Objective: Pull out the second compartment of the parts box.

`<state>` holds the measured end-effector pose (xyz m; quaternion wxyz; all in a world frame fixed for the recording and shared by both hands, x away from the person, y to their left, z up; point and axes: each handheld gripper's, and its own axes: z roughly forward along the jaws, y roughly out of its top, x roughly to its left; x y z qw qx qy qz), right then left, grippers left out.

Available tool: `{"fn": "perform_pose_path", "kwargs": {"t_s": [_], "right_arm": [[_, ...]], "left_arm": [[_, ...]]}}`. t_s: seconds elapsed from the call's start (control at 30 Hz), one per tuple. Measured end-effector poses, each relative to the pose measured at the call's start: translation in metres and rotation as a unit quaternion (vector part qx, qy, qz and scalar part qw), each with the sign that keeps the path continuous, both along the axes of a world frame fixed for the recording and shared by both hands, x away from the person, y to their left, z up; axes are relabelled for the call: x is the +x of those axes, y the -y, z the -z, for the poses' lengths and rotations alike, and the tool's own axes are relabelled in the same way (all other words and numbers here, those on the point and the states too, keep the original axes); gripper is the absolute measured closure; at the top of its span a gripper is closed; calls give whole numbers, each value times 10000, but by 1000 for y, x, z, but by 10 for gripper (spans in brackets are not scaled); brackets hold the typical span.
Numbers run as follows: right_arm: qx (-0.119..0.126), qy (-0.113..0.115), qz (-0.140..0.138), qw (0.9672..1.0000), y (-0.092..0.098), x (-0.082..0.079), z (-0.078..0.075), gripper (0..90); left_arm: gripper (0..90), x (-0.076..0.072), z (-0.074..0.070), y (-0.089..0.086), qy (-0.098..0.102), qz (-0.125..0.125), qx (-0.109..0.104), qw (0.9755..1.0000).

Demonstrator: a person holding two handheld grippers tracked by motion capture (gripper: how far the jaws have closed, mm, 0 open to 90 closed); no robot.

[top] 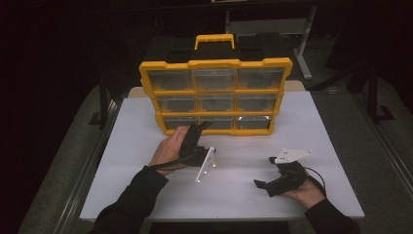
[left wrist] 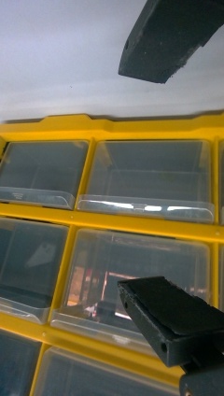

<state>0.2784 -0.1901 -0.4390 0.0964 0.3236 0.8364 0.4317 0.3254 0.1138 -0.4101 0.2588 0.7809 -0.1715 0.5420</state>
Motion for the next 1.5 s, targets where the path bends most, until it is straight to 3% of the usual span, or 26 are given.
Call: {"fn": "perform_pose_path", "kwargs": {"t_s": [0.17,0.7,1.43,1.5], "right_arm": [[-9,6,7,10000,0,0,0,0],[-34,25,-6,10000,0,-1,-1,0],[-39,28,-13,10000,-1,-2,-1,0],[-40,31,-10,10000,-1,-2,-1,0]], "left_arm": [[4,-1,1,0,197,-15,105,9997],[4,-1,-3,0,310,-5,169,9994],[5,5,-31,0,555,24,121,9984],[38,5,-35,1,624,97,132,9979]]}}
